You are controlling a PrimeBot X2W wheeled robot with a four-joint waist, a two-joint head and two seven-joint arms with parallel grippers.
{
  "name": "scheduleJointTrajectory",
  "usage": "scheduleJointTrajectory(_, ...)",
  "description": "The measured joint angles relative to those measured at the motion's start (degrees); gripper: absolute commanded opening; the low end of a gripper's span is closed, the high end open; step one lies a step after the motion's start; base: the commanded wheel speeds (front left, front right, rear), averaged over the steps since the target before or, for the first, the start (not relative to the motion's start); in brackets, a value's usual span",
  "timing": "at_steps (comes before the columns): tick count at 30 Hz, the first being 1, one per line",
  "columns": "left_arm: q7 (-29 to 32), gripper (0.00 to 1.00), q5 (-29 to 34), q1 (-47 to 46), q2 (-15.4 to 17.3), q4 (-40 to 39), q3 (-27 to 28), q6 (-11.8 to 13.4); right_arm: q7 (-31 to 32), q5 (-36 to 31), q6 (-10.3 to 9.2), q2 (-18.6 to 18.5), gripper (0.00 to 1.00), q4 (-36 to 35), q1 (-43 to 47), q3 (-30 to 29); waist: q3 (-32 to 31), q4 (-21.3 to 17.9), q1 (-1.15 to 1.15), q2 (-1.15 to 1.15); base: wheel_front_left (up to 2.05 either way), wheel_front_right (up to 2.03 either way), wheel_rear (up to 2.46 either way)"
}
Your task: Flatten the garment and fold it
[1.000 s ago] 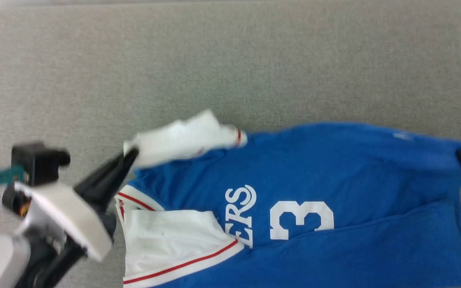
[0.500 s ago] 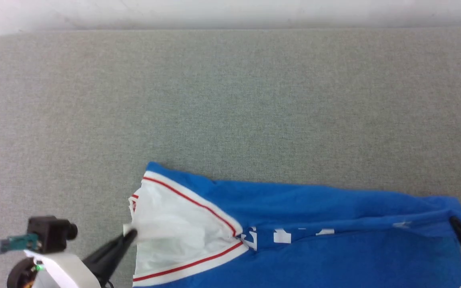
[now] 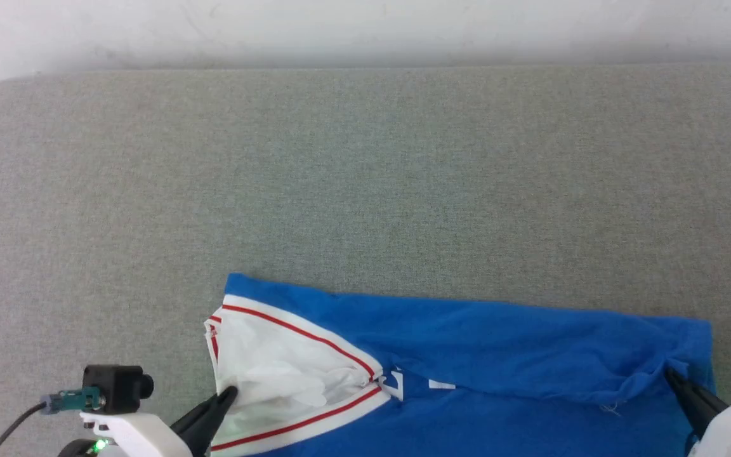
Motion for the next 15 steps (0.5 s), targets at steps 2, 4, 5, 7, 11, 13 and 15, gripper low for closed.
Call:
scheduleJointTrajectory(2,-1.03,0.49,-0.05,-0.43,-1.88,1.16,-0.03,0.51,-0.86,-0.24,0.0,0.46,1.0,0.78,-0.48,0.53,-0.27,-0.26,0.0,0.0,0.0,0.0,0.0)
scheduleJointTrajectory(4,-1.82,1.0,-0.1,-0.71,-3.13,2.12,-0.05,0.79,-1.32,-0.53,0.0,0.8,1.0,1.37,-0.94,0.67,-0.54,-0.42,0.0,0.0,0.0,0.0,0.0)
scheduleJointTrajectory(5,-2.08,1.0,-0.12,-0.71,-3.61,2.49,-0.08,0.81,-1.4,-0.64,0.0,0.75,1.0,1.37,-1.02,0.93,-0.68,-0.5,0.0,0.0,0.0,0.0,0.0)
scheduleJointTrajectory(7,-2.89,1.0,-0.44,-0.7,-4.45,2.79,0.18,0.98,-1.42,-0.45,0.0,0.76,1.0,0.89,-1.02,1.07,-1.0,-0.69,0.0,0.0,0.0,0.0,0.0)
scheduleJointTrajectory(11,-6.81,1.0,-1.38,-0.6,-6.1,1.04,3.02,2.31,-0.58,0.65,0.0,0.57,1.0,-2.71,-0.42,-0.38,-1.65,-0.89,0.0,0.0,0.0,0.0,0.0)
scheduleJointTrajectory(13,-10.67,1.0,-0.81,-0.57,-6.83,-0.91,5.33,3.53,-0.13,1.01,0.0,0.58,1.0,-4.75,0.37,-1.81,-1.87,-0.95,0.0,0.0,0.0,0.0,0.0)
scheduleJointTrajectory(15,-15.59,1.0,1.88,-0.54,-7.15,-2.71,7.73,5.44,-0.14,0.96,0.0,0.73,1.0,-6.09,0.93,-3.48,-2.01,-0.91,0.0,0.0,0.0,0.0,0.0)
